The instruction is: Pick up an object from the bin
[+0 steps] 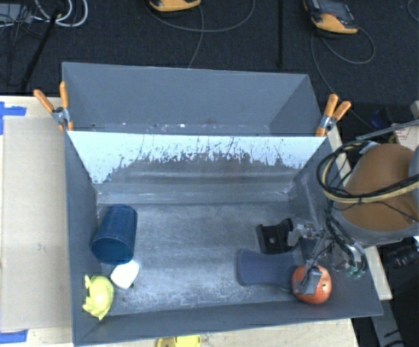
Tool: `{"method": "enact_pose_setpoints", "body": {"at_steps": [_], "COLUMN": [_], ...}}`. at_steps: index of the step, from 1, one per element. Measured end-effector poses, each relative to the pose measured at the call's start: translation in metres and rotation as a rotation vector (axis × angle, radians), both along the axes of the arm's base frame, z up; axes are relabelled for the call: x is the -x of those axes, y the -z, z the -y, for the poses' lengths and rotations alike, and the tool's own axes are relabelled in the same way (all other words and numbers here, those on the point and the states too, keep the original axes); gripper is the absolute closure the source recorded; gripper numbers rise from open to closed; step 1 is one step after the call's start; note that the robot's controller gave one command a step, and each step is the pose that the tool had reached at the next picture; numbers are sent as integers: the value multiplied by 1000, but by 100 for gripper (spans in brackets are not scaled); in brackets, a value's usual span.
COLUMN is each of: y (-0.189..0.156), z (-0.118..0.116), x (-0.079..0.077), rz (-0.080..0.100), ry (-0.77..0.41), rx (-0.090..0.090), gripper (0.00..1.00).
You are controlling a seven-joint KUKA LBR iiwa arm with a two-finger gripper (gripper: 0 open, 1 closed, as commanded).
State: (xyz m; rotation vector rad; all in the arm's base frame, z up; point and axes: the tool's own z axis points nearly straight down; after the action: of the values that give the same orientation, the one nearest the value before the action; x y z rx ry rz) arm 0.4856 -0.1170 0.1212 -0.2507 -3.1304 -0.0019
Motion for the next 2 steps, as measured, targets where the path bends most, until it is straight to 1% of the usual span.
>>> {"method": "enact_pose_setpoints", "body": {"at_steps": [1, 2], "y": [20, 46], "z": [12, 18], "x": [3, -7], "rz": [-1, 6], "ry": [36, -7], "rx": [-2, 3], "gripper": [0, 0]}}
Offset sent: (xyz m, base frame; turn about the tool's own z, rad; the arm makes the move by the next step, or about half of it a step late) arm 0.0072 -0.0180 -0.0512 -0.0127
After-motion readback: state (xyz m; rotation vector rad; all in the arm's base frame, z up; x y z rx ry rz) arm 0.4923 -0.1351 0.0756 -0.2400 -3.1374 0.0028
